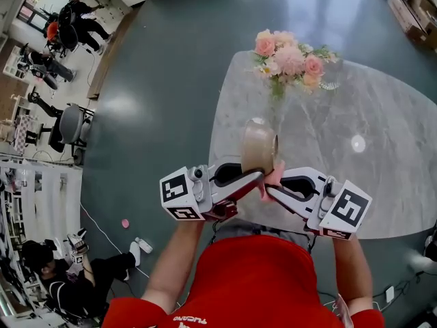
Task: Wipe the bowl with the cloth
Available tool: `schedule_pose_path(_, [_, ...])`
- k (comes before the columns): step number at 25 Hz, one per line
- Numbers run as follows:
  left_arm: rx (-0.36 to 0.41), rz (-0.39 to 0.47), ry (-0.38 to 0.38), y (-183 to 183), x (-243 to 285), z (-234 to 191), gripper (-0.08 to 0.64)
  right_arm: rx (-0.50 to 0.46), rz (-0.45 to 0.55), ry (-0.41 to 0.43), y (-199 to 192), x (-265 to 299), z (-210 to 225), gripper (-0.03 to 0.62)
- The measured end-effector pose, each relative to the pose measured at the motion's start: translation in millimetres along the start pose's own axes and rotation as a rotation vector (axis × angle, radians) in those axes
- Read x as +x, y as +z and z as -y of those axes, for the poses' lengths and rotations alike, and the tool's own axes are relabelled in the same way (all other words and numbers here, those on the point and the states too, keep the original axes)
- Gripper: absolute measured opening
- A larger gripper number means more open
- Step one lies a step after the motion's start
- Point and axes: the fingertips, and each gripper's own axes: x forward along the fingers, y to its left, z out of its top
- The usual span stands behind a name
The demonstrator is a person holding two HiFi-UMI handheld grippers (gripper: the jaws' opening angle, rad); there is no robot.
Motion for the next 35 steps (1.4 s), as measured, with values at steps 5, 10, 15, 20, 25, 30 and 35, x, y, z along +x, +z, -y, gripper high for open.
schedule_pose_path(5, [0.026, -0.009, -0.005, 3.5, 1.9, 2.5, 0.021, 0.031, -0.025, -0.044, -16.5, -2.3, 15.6, 0.025])
schedule_pose_path(10, [0.032, -0.069, 0.050, -11.9, 1.3, -7.2, 0.021, -0.016, 0.004, 0.003, 1.9, -0.6, 1.1, 0.025])
schedule_pose_path(15, [0.024, -0.095, 0.057, -18.1, -2.1, -10.5, 0.021, -0.047, 0.042, -0.036, 20.0, -11.3, 10.5, 0.025])
schedule_pose_path(20, [0.046, -0.126, 0.052, -20.1, 0.0, -8.1, 0.021, -0.075, 0.051, -0.065, 30.1, -13.5, 12.2, 0.025])
schedule_pose_path(25, [0.066, -0.144, 0.063, -20.6, -0.6, -9.1, 0.021, -0.095, 0.034, -0.080, 28.4, -11.3, 14.5, 0.025])
schedule_pose_path(30, [0.073, -0.162, 0.061, -22.8, -2.3, -8.6, 0.021, -0.118, 0.011, -0.065, 28.5, -8.2, 11.8, 0.025])
schedule_pose_path(35, [0.092, -0.201, 0.057, -29.5, -0.2, -7.4, 0.021, -0.138, 0.047, -0.110, 44.2, -10.9, 20.9, 0.025])
